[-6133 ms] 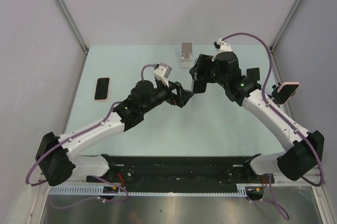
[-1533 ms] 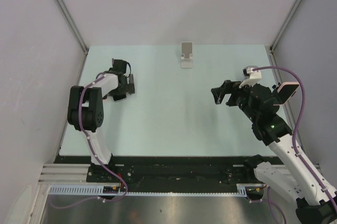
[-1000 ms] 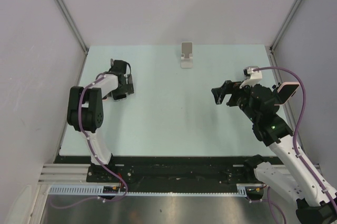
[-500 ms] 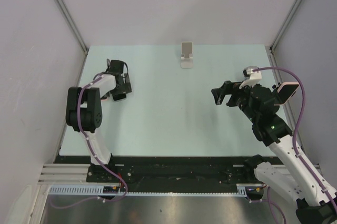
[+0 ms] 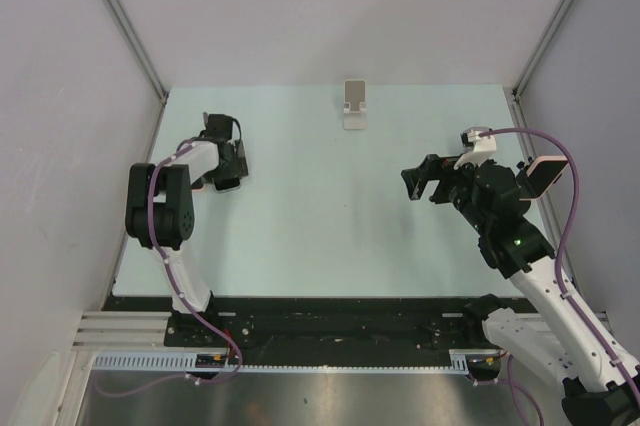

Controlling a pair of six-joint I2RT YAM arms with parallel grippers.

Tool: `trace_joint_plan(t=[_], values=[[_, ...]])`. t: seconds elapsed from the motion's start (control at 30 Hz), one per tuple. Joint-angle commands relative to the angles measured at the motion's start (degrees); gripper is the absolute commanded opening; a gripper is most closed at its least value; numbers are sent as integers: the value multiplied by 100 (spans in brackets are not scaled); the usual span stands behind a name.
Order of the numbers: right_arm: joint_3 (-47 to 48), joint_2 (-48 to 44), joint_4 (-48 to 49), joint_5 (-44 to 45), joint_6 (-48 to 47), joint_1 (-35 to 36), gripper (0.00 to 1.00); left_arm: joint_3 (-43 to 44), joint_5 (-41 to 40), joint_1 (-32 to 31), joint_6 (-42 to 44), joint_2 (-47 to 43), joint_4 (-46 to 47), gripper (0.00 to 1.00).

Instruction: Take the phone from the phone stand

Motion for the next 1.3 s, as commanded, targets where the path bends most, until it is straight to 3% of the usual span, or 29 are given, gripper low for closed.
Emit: trace_joint_plan(t=[0.0,0.17,0.3,0.47,0.6,0.9,1.07,1.27], values=[[19,-44,226,25,-82,-18,98,67,470,-12,513,99,-99,60],[11,-27,226,16,-91,-10,98,-20,673,-12,1268,11,-117,53],[11,-35,252,7,-82,-18,98,-108,577,6,1630,-68,-143,53],[11,-44,243,-2,-91,-18,98,-126,260,94,1762,-77,-310,61],[11,-27,261,-19,-82,-18,98,-135,225,85,1762,-147,-424,73],[11,-18,305,-63,-82,-18,98,-135,23,85,1657,-69,-671,73],[19,9,305,-81,-73,-18,98,-82,-127,94,1630,2,-688,90],[11,0,305,-98,-91,-18,98,6,-101,94,1543,-199,-697,98]])
